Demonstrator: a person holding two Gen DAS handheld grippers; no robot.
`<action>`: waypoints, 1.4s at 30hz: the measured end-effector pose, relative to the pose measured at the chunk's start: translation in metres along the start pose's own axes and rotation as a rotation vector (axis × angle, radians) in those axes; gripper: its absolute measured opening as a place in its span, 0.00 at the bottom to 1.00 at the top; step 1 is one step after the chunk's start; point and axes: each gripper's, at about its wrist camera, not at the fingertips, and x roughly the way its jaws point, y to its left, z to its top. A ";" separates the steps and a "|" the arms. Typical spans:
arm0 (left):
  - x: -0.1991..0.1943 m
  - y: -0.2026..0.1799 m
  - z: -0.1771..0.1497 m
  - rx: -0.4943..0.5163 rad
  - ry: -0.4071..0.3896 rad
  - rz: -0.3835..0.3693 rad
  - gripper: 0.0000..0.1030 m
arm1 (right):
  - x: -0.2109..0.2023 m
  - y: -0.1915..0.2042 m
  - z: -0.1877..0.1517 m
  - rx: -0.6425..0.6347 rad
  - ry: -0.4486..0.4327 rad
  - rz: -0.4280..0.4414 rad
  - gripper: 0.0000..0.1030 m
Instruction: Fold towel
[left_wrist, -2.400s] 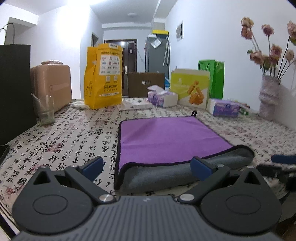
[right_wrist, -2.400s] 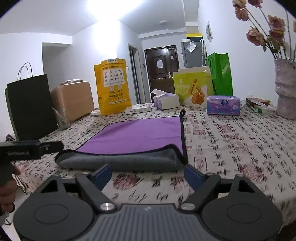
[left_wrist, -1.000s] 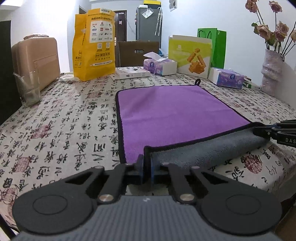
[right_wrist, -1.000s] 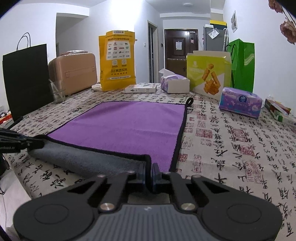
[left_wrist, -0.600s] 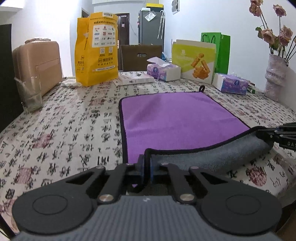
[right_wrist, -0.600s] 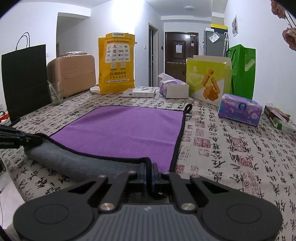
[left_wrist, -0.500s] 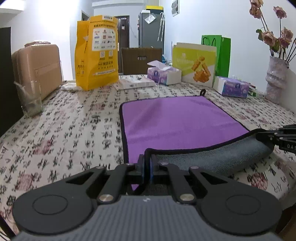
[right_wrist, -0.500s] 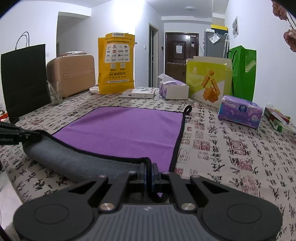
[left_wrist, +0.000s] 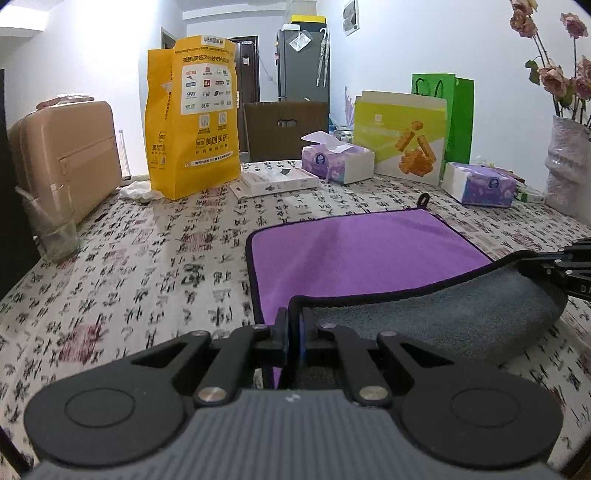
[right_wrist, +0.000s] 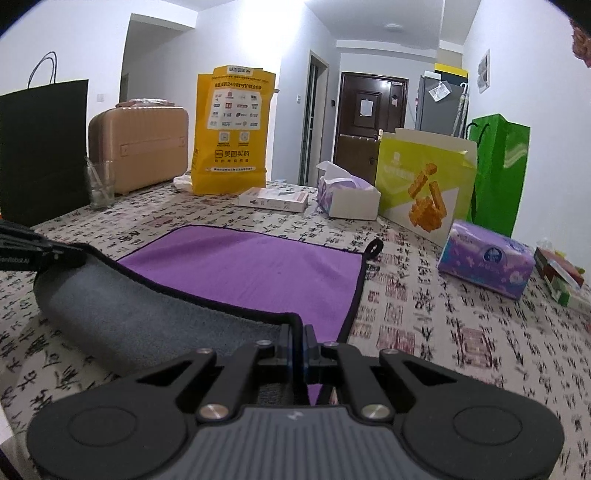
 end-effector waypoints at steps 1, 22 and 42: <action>0.004 0.001 0.004 0.004 -0.002 0.002 0.06 | 0.003 -0.001 0.002 -0.008 0.001 -0.001 0.04; 0.103 0.021 0.082 0.080 -0.001 0.004 0.06 | 0.092 -0.041 0.074 -0.096 0.046 0.016 0.04; 0.189 0.045 0.096 0.062 0.100 -0.026 0.06 | 0.184 -0.064 0.088 -0.119 0.137 0.015 0.04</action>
